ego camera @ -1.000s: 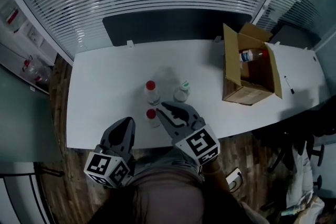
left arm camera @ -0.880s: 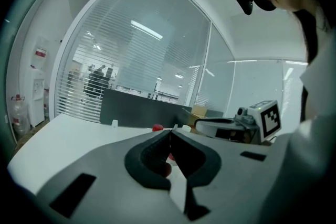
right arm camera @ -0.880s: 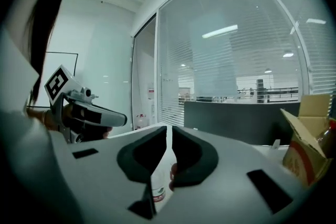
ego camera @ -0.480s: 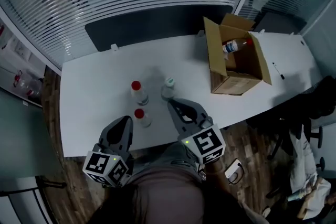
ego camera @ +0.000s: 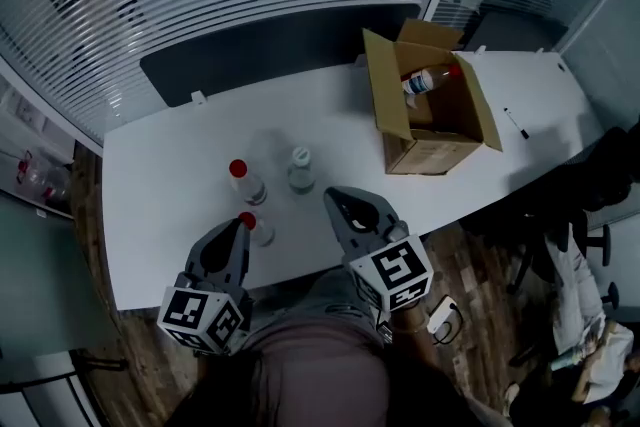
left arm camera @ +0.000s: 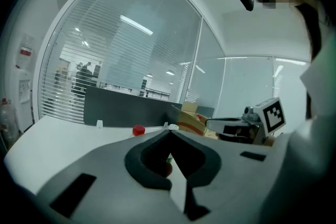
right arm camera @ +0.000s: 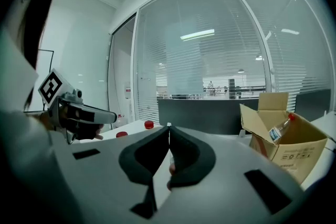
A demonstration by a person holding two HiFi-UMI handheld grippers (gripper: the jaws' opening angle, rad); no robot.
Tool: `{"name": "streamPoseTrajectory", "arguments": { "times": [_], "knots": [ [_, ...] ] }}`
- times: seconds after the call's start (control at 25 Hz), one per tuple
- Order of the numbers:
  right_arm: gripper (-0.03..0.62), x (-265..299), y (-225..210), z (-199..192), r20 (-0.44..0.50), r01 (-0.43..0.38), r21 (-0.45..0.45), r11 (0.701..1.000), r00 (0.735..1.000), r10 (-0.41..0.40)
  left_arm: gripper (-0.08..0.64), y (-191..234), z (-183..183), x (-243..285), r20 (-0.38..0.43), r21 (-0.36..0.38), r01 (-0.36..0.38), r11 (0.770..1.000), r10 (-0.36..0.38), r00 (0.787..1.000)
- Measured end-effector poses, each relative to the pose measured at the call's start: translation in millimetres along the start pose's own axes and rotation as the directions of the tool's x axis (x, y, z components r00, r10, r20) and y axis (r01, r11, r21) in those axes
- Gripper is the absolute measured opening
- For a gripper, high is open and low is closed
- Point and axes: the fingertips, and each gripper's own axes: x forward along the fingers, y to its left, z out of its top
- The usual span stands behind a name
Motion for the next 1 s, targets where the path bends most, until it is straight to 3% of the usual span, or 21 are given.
{"name": "streamPoseTrajectory", "arguments": {
  "times": [0.48,1.0],
  "knots": [
    [0.025,-13,-41,15,0.0,-0.039,0.009,0.999,0.999,0.039,0.009,-33,16,45,0.02,-0.039,0.022,0.999,-0.021,1.0],
    [0.025,-51,-159,38,0.043,-0.013,0.054,0.998,0.999,0.011,0.009,-103,27,139,0.0,-0.067,0.047,0.997,-0.047,0.999]
  ]
}}
